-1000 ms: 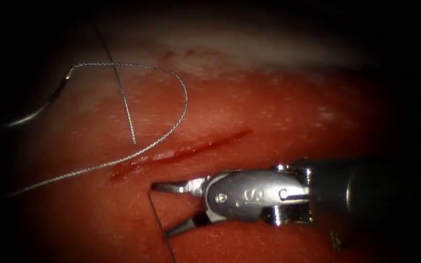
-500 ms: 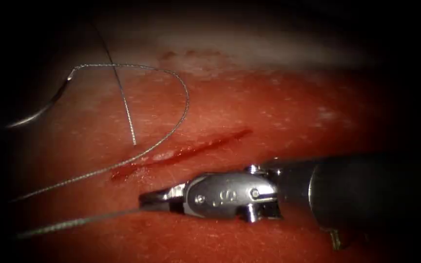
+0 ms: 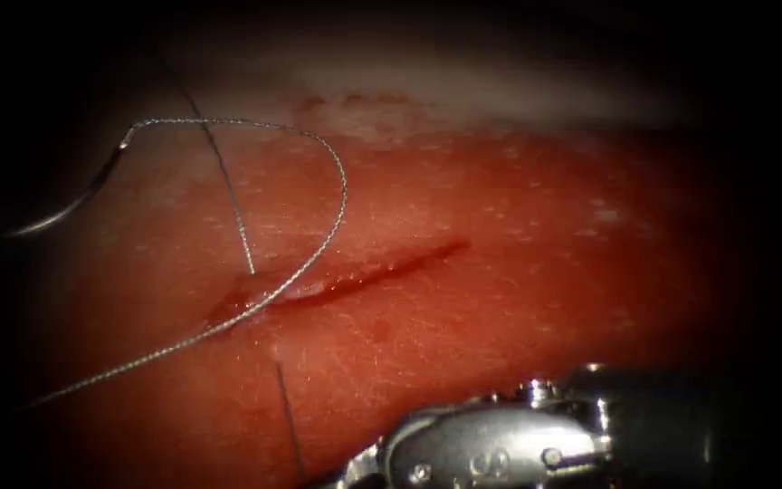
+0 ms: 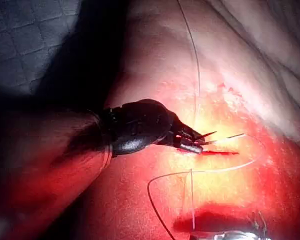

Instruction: Wound Closure

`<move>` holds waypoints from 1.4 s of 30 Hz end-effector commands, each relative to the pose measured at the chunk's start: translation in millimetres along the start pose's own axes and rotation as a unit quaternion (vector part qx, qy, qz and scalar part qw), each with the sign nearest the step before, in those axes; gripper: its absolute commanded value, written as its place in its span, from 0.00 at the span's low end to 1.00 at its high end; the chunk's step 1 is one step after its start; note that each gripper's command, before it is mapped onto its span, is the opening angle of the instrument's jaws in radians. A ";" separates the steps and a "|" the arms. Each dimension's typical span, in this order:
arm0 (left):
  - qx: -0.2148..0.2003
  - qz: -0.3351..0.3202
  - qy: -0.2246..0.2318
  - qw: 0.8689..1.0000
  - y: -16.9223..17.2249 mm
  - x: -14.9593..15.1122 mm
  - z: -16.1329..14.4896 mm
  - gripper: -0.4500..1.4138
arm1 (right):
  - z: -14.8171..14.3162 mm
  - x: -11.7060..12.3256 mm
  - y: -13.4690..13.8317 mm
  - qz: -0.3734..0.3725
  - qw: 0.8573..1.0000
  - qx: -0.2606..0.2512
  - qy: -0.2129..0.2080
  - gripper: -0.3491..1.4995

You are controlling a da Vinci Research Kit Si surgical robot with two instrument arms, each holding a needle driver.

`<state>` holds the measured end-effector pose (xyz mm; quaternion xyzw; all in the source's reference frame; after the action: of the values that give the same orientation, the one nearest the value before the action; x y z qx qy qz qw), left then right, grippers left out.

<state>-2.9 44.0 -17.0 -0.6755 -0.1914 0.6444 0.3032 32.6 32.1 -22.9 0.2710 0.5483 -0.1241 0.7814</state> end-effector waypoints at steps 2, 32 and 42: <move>-0.001 -0.002 0.000 1.000 0.0 -1.0 0.3 0.05 | 1.9 2.9 -2.4 -0.020 0.999 0.040 0.010 0.00; 0.002 -0.003 0.000 1.000 -0.2 -0.8 -0.2 0.05 | 5.5 -11.5 8.6 0.027 0.977 -0.211 -0.018 0.00; 0.002 -0.003 0.000 1.000 -0.2 -0.8 -0.2 0.05 | 3.6 -6.6 6.3 0.031 0.988 -0.147 -0.015 0.00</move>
<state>-2.3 44.2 -17.0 -0.6746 -0.1902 0.6445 0.3056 35.3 35.1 -14.4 0.1746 0.5382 -0.0241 0.8242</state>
